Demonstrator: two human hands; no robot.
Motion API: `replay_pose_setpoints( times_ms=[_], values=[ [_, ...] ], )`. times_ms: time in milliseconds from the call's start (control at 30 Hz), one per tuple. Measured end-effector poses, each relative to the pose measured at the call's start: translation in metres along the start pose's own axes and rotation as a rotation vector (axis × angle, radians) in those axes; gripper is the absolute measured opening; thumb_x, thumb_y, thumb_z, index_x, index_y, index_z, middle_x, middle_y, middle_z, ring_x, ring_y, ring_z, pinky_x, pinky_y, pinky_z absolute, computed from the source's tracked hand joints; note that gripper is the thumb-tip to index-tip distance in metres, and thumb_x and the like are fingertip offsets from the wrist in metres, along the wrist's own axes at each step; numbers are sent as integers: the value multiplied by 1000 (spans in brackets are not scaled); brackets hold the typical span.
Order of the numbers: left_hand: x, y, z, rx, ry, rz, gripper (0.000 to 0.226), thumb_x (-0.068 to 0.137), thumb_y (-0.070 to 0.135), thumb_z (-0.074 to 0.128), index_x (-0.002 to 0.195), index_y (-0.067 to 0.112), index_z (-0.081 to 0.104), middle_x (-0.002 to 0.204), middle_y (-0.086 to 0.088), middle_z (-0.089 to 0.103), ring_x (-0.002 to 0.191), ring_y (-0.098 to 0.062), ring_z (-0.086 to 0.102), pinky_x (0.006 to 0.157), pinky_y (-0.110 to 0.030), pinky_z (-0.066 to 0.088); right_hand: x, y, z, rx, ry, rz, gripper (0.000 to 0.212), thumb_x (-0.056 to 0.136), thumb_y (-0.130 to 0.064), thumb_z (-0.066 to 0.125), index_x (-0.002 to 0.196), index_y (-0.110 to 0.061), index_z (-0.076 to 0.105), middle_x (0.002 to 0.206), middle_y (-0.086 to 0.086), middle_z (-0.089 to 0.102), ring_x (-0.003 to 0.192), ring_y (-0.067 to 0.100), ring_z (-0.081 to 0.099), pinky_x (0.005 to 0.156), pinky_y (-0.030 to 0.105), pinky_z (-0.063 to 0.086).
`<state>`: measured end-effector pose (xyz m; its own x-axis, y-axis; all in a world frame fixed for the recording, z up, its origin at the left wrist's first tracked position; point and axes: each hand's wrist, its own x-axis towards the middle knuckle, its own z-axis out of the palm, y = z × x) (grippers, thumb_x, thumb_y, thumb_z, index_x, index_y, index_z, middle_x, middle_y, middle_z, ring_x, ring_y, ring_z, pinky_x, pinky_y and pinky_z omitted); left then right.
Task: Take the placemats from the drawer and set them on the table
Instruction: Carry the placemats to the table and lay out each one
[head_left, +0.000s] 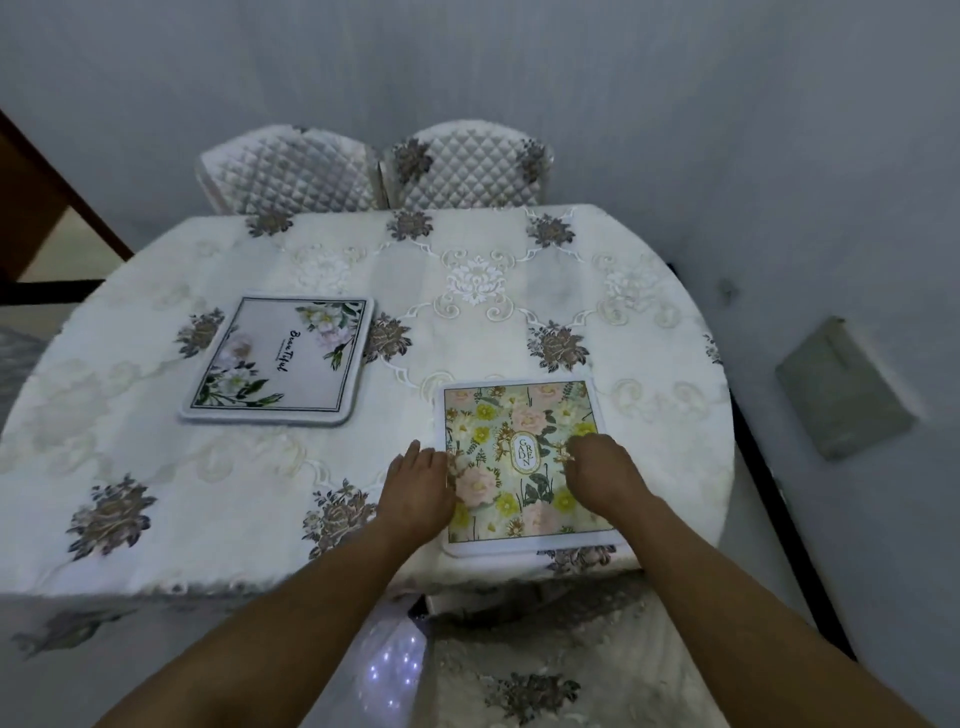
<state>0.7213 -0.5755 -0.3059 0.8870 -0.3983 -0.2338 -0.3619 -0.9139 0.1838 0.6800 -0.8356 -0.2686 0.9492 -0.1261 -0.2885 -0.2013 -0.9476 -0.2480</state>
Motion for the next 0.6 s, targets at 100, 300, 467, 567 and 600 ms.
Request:
replay_pose_setpoints(
  times_ms=[100, 300, 467, 567, 600],
  values=[
    [-21, -8, -20, 46, 59, 26, 24, 79, 22, 60, 100, 9, 59, 97, -12, 63, 93, -34, 59, 76, -40, 45, -16, -18, -23, 20, 75, -28, 22, 90, -18, 52, 109, -10, 61, 106, 14, 62, 99, 33, 59, 74, 33, 45],
    [-67, -18, -40, 69, 169, -22, 19, 73, 20, 64, 89, 11, 60, 84, -8, 59, 73, -29, 55, 58, -34, 36, -50, -46, -33, -12, 132, -171, 16, 91, -21, 49, 99, -10, 57, 97, 11, 59, 92, 30, 57, 66, 33, 40],
    [-121, -19, -60, 68, 212, -145, 25, 82, 26, 56, 103, 12, 58, 100, -9, 59, 88, -30, 54, 66, -34, 36, -80, -71, -24, -20, 92, -332, 20, 91, -24, 51, 103, -9, 56, 97, 10, 57, 95, 30, 57, 64, 31, 34],
    [-160, -21, -61, 48, 200, -246, 38, 86, 31, 52, 119, 14, 53, 115, -11, 55, 103, -31, 52, 78, -37, 42, -92, -91, -18, -13, 58, -405, 20, 91, -27, 51, 99, -11, 57, 96, 9, 57, 90, 28, 58, 65, 32, 42],
    [-173, -22, -59, 42, 184, -274, 41, 86, 32, 51, 123, 14, 52, 119, -11, 54, 107, -32, 51, 82, -38, 42, -96, -99, -16, -7, 43, -428, 20, 91, -27, 51, 100, -11, 58, 96, 9, 58, 89, 28, 58, 66, 32, 44]
  ],
)
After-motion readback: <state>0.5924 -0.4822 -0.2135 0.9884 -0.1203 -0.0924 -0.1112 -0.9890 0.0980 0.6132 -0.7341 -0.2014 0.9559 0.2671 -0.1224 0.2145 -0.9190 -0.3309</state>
